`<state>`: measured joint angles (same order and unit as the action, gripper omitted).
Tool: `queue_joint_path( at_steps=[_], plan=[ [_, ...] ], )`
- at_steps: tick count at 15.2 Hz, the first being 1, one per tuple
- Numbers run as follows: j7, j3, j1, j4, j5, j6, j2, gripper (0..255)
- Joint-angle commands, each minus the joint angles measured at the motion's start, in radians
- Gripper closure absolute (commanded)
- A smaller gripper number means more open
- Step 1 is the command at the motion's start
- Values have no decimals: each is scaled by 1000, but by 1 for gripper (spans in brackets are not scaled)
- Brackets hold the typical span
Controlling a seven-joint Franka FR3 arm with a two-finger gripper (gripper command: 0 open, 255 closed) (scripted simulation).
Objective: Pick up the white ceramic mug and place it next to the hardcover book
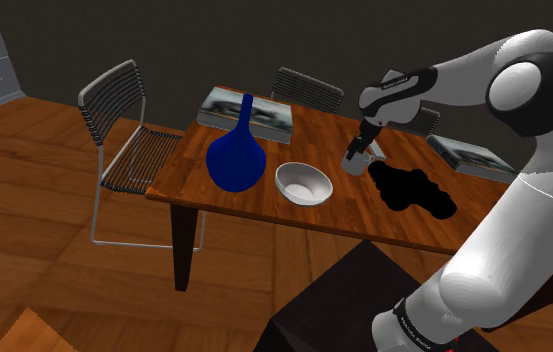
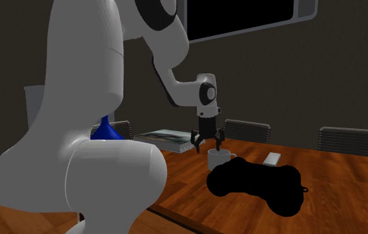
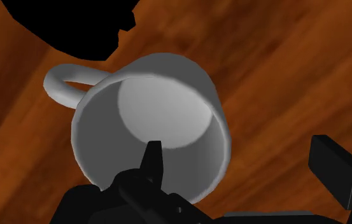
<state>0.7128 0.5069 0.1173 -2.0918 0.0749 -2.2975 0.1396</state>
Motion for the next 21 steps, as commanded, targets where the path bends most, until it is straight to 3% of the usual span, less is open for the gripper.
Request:
queue_joint_path(
  at_steps=[1, 6, 13, 14, 21],
  plan=[
    [17, -1, 7, 3, 17, -21, 26, 0],
    [39, -10, 16, -11, 50, -72, 70, 0],
    [39, -10, 16, -10, 50, -72, 70, 0],
    [39, -10, 16, -10, 50, -72, 70, 255],
    [39, -10, 16, -11, 50, -72, 70, 255]
  ],
)
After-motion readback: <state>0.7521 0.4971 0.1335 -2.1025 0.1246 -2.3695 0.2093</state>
